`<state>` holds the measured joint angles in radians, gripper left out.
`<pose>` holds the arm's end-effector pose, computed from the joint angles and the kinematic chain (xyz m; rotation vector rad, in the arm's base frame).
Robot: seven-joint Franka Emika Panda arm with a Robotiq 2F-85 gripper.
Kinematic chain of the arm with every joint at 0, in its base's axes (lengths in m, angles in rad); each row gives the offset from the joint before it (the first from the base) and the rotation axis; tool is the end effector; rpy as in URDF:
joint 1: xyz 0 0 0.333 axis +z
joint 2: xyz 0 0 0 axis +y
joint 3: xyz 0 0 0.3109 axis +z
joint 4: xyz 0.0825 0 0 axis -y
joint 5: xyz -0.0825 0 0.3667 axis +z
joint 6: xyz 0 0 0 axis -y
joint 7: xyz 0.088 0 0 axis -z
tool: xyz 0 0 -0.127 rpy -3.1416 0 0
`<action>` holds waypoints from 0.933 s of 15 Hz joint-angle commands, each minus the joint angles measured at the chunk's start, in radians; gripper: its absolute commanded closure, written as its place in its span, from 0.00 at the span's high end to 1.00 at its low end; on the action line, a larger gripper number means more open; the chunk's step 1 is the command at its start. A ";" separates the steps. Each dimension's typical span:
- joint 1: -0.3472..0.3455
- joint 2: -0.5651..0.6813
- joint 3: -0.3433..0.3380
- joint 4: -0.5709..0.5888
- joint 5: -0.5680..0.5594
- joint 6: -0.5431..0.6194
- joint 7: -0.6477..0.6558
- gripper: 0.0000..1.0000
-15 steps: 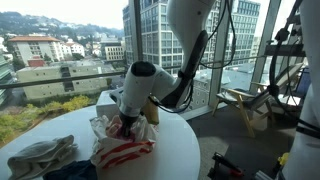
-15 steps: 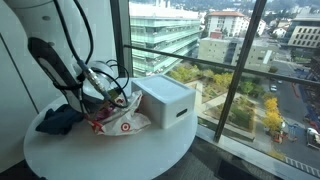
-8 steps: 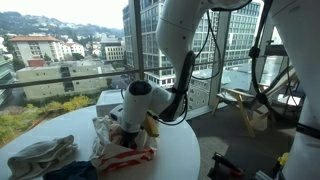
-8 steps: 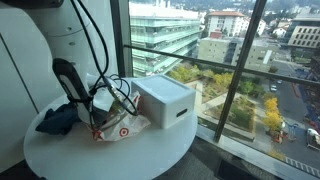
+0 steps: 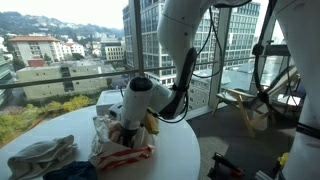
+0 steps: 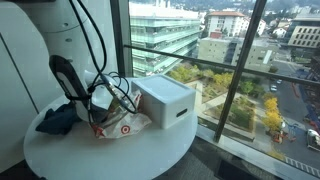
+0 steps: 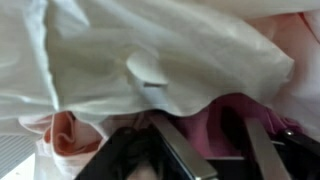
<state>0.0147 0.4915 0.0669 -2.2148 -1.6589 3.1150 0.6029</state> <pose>0.4889 0.1263 0.1533 2.4465 1.5284 0.5701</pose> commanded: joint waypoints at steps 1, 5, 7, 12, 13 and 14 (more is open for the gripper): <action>-0.025 -0.151 -0.001 -0.134 0.073 0.072 -0.046 0.91; -0.069 -0.258 -0.008 -0.301 0.286 0.111 -0.260 1.00; -0.142 -0.268 0.048 -0.354 0.402 0.088 -0.397 1.00; -0.206 -0.234 0.114 -0.349 0.530 0.034 -0.561 1.00; -0.218 -0.233 0.128 -0.349 0.548 0.027 -0.584 1.00; -0.217 -0.231 0.125 -0.349 0.544 0.027 -0.580 1.00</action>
<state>-0.2023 0.2606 0.1921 -2.5636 -1.1150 3.1423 0.0226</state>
